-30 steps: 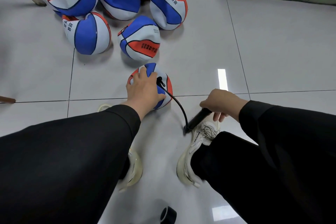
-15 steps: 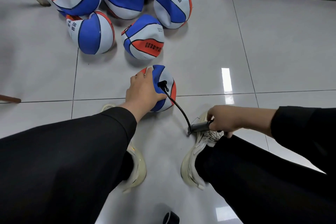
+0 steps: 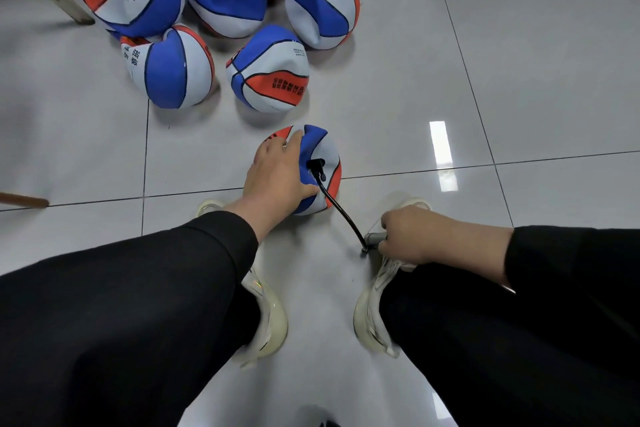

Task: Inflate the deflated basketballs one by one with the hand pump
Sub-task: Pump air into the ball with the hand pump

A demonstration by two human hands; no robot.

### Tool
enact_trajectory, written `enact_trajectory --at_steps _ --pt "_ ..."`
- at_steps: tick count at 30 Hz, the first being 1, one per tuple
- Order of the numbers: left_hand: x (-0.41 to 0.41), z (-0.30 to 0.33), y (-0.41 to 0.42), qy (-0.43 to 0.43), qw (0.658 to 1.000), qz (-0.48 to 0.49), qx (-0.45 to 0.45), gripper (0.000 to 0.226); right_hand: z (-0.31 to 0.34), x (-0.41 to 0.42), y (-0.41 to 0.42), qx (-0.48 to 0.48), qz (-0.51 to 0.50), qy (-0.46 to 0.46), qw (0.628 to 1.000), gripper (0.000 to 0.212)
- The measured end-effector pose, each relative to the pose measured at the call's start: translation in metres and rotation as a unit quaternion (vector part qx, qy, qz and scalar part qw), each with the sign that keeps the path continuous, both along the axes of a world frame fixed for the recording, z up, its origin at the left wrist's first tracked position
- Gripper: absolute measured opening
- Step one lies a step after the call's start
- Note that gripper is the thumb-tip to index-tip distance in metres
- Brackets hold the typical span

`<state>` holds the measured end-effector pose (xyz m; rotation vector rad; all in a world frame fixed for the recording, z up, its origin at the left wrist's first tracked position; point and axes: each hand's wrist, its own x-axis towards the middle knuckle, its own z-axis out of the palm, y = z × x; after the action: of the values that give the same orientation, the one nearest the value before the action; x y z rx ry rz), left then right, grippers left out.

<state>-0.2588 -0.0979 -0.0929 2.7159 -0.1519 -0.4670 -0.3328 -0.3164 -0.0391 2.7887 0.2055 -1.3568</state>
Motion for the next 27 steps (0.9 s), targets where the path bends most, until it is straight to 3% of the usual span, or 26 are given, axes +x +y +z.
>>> enact_trajectory --at_steps 2,3,5,7,12,17,19,21,22,24,26,27 --pt "-0.001 -0.001 0.0 -0.012 1.0 -0.006 -0.002 0.103 -0.002 0.004 0.001 -0.001 -0.002 -0.015 1.0 0.025" --pt "-0.001 -0.001 0.0 -0.015 1.0 -0.004 -0.007 0.104 -0.002 0.006 -0.001 0.002 -0.024 -0.015 1.0 0.033" --pt "0.002 0.001 -0.002 -0.009 0.999 0.005 -0.031 0.104 0.003 0.008 -0.01 0.022 -0.113 -0.008 0.993 0.044" --pt "0.011 0.006 -0.007 -0.001 0.998 0.014 -0.054 0.103 0.011 0.012 -0.027 0.065 -0.219 0.0 0.974 0.035" --pt "0.049 0.016 -0.036 -0.013 0.989 0.048 -0.141 0.093 0.034 0.021 -0.07 0.184 -0.446 -0.096 0.871 0.019" --pt "0.098 0.027 -0.084 0.003 0.971 0.056 -0.233 0.086 0.041 0.038 -0.084 0.266 -0.501 -0.219 0.794 0.018" --pt "0.109 0.026 -0.092 0.07 0.983 0.007 -0.167 0.068 0.042 0.047 -0.084 0.268 -0.498 -0.235 0.791 0.018" --pt "0.103 0.029 -0.094 0.124 0.979 -0.033 -0.159 0.038 0.046 0.057 -0.08 0.245 -0.455 -0.233 0.824 0.017" --pt "0.096 0.031 -0.095 0.133 0.975 -0.03 -0.176 0.033 0.049 0.061 -0.076 0.24 -0.437 -0.226 0.837 0.016" --pt "0.081 0.036 -0.095 0.141 0.969 0.022 -0.203 0.05 0.054 0.066 -0.066 0.249 -0.444 -0.217 0.833 0.018" --pt "0.064 0.04 -0.098 0.206 0.928 0.159 -0.266 0.063 0.054 0.065 -0.053 0.252 -0.466 -0.215 0.821 0.023" --pt "0.056 0.044 -0.102 0.273 0.87 0.246 -0.328 0.066 0.053 0.061 -0.046 0.253 -0.469 -0.219 0.817 0.024"
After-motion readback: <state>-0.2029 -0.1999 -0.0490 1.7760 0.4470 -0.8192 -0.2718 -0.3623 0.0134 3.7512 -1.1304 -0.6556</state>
